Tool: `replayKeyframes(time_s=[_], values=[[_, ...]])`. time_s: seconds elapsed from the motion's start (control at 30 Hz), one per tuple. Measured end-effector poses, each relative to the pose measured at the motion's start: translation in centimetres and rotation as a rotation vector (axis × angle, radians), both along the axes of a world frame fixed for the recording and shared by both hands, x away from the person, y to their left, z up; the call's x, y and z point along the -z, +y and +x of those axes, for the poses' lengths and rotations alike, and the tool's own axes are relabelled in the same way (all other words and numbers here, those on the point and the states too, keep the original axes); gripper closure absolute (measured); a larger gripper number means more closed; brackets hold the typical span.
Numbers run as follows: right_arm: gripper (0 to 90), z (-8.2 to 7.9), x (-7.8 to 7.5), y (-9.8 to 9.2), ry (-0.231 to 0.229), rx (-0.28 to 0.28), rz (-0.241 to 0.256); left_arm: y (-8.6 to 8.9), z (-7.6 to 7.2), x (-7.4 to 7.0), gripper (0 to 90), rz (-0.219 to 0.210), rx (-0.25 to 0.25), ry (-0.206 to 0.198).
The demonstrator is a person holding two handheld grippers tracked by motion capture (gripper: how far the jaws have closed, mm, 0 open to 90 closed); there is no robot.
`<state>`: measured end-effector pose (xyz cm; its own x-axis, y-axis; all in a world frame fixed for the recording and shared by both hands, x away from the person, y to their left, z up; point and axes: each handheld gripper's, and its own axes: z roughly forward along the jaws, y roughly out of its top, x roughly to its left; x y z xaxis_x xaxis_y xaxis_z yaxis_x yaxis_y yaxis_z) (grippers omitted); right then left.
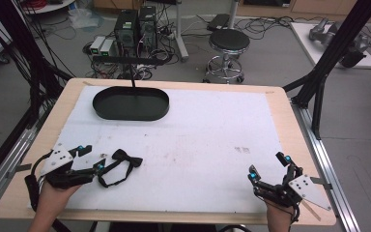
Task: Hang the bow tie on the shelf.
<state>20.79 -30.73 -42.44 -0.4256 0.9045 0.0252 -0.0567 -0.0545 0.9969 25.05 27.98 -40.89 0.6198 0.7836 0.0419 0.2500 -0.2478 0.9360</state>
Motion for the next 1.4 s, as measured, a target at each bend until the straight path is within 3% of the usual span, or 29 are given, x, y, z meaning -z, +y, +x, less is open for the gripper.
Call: replayKeyframes(time_s=[0.3, 0.57, 0.77, 0.9, 1.1, 1.23, 1.4], values=[[0.6, 0.1, 0.1, 0.0, 0.0, 0.011, -0.007, -1.4, 1.5, 1.5, 41.6, 0.07, 0.025, 0.116], [0.6, 0.1, 0.1, 0.1, 0.001, 0.016, -0.013, -2.2, 1.8, 2.5, 50.9, 0.126, 0.023, 0.172], [0.6, 0.1, 0.1, 0.1, 0.007, 0.024, -0.013, -2.2, 2.0, 2.7, 58.7, 0.13, 0.018, 0.206], [0.6, 0.1, 0.1, 0.1, 0.003, 0.022, -0.013, -2.3, 2.1, 3.1, 62.5, 0.158, 0.022, 0.238], [0.6, 0.1, 0.1, 0.1, 0.006, 0.02, -0.013, -2.5, 2.2, 3.4, 68.8, 0.174, 0.03, 0.264], [0.6, 0.2, 0.1, 0.2, 0.011, 0.021, -0.017, -2.7, 2.1, 3.5, 78.4, 0.185, 0.02, 0.281], [0.6, 0.2, 0.1, 0.3, 0.013, 0.019, -0.027, -2.9, 1.8, 3.7, 87.7, 0.202, 0.015, 0.267]])
